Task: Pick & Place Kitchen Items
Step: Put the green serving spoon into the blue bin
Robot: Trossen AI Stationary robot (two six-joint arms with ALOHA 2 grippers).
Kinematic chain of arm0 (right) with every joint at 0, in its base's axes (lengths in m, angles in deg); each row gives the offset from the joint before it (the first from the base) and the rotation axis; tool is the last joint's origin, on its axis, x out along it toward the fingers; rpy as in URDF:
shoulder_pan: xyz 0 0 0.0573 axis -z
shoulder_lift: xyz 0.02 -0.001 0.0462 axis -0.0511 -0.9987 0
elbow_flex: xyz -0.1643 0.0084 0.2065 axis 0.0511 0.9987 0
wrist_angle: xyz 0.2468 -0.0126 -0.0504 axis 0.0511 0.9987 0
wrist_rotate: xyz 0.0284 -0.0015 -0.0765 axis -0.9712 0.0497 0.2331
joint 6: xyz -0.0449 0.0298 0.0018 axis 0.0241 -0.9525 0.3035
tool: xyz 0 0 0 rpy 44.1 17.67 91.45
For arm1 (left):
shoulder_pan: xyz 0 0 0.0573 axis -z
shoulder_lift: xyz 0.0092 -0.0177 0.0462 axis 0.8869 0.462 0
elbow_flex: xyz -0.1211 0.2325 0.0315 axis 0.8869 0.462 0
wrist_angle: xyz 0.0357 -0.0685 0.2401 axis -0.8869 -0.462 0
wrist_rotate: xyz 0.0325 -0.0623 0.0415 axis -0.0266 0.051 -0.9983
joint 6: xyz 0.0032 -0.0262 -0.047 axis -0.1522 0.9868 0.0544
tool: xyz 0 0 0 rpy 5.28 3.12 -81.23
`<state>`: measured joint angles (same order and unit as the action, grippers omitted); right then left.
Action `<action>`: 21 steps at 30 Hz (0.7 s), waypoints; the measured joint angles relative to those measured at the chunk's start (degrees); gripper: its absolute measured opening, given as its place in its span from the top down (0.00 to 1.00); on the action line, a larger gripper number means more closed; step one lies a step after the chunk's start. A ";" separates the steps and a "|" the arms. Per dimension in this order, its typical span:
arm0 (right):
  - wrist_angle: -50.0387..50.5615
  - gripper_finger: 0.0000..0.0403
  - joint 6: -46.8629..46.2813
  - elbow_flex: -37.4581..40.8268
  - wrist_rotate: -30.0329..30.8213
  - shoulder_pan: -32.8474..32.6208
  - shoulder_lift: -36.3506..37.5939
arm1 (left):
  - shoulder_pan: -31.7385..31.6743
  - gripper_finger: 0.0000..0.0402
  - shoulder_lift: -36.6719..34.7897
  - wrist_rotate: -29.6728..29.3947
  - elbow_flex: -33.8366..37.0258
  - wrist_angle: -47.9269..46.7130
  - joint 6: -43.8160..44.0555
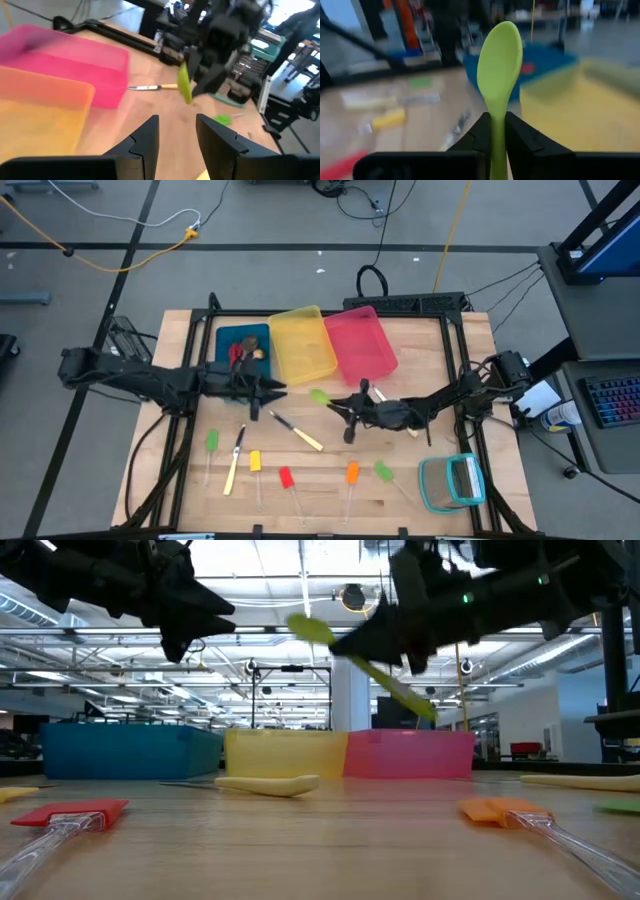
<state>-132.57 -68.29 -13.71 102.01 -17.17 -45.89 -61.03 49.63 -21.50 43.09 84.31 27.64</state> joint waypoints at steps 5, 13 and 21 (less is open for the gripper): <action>-12.17 0.93 3.93 -0.04 -0.10 0.04 0.02 | 5.00 0.67 9.06 -5.59 0.02 12.25 -0.21; -18.75 0.93 6.10 -0.45 -3.38 0.69 0.04 | 8.52 0.67 25.72 -9.06 0.02 39.73 -2.80; -17.80 0.93 7.36 -5.67 -8.78 2.49 -2.25 | 9.15 0.67 38.61 -10.87 -7.17 47.99 -5.62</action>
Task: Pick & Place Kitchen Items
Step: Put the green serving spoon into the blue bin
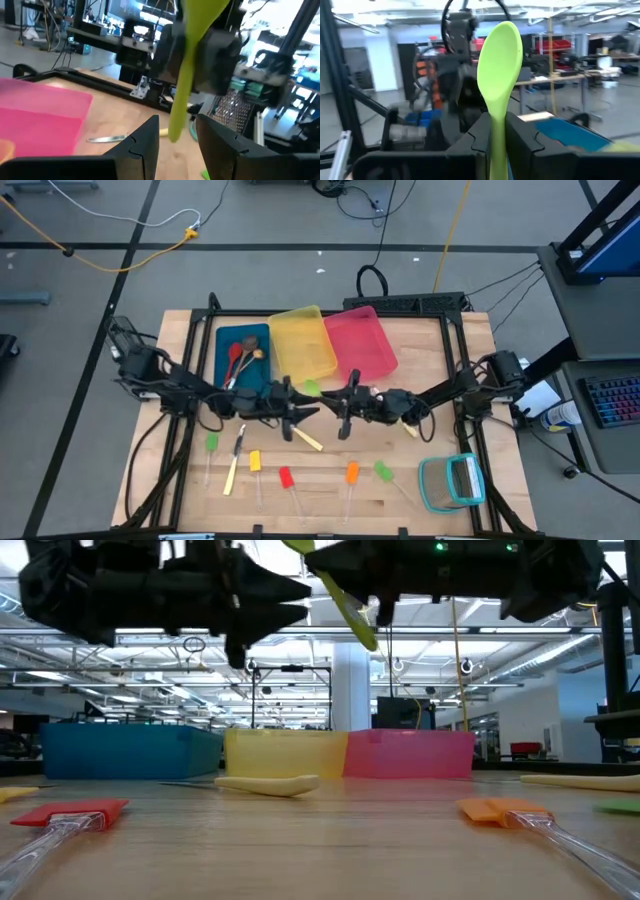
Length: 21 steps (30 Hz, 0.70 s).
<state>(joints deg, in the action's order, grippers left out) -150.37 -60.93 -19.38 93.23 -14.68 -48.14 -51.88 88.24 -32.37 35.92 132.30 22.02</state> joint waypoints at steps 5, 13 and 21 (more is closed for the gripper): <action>1.30 0.93 0.26 -2.38 -0.76 0.78 -1.90 | 0.03 0.67 4.14 -0.36 -5.36 -0.12 -1.94; 0.80 0.92 0.07 -2.53 -2.03 0.94 -2.32 | 0.08 0.67 5.06 -5.64 -6.49 -0.39 -2.03; 1.48 0.92 0.13 -2.51 -1.95 0.96 -2.32 | 0.03 0.83 5.06 -5.92 -6.49 -0.60 -2.05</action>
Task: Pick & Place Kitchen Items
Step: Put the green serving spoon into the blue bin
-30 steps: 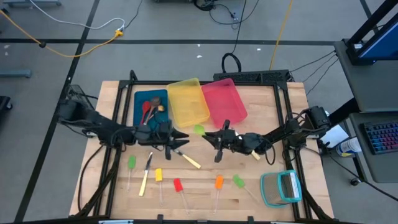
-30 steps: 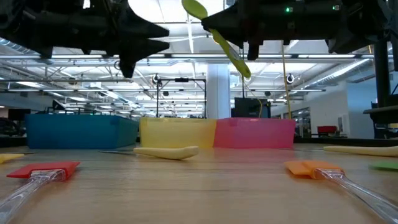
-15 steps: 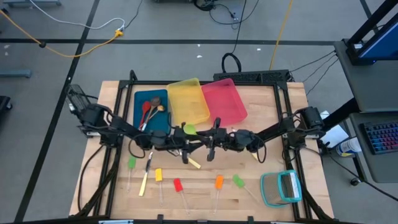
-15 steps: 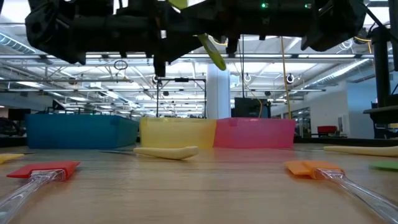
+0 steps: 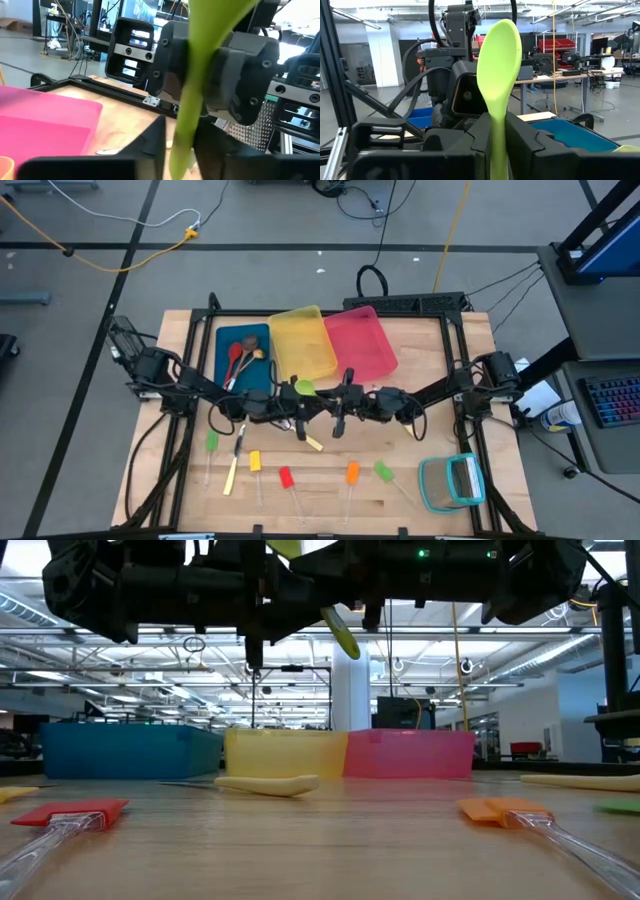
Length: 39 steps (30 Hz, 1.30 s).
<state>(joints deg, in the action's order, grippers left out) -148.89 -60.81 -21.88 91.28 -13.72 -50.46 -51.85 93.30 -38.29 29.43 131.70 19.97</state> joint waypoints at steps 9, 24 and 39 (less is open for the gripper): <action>4.13 0.84 -0.05 0.00 0.14 0.00 0.09 | 0.00 0.91 -0.75 -0.03 0.00 -3.22 1.91; 10.71 0.58 -1.62 0.04 3.22 -0.37 0.07 | 0.42 0.91 -17.98 -0.18 0.15 -36.79 7.56; 27.54 0.52 -9.19 0.13 3.06 -0.59 -0.04 | -1.13 0.91 -43.22 -0.03 0.04 -68.55 10.58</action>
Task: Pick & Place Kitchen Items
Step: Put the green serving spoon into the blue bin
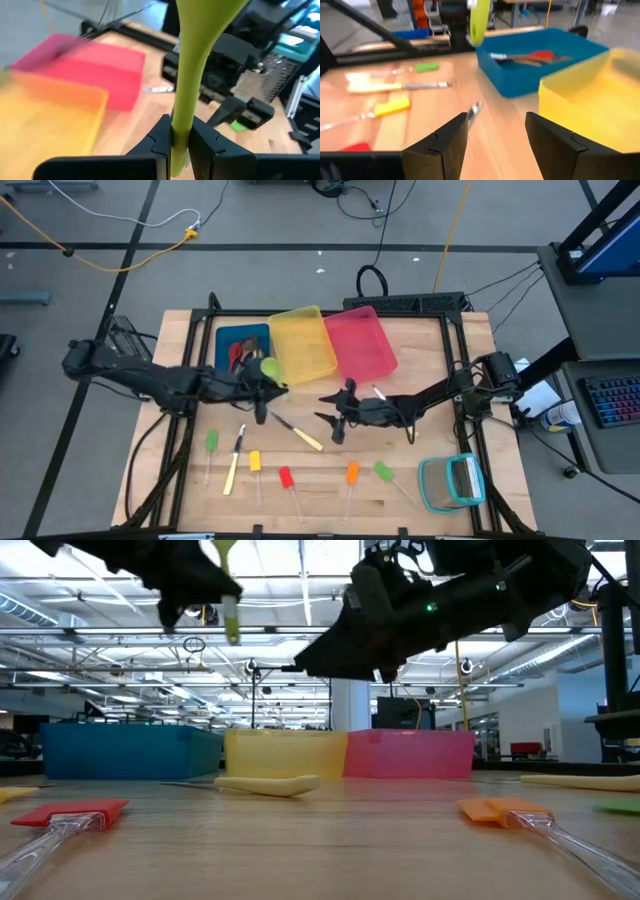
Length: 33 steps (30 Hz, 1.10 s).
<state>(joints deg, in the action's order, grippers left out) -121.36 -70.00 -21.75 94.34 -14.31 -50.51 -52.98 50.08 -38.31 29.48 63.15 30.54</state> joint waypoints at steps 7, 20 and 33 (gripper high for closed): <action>0.30 0.52 -1.61 0.00 -0.03 0.02 0.02 | -5.31 0.91 -10.77 0.06 0.00 -17.97 3.36; 9.60 0.53 -7.51 -0.04 -0.21 -0.72 0.04 | -18.57 0.91 -14.16 11.66 0.02 -30.51 4.25; 9.68 0.54 -8.04 -0.04 -0.32 -1.67 0.07 | -28.55 0.91 -7.65 21.19 0.04 -33.39 4.35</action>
<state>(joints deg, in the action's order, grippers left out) -111.67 -78.04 -21.79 94.03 -15.98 -50.44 -81.53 42.42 -17.12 29.52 29.76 34.89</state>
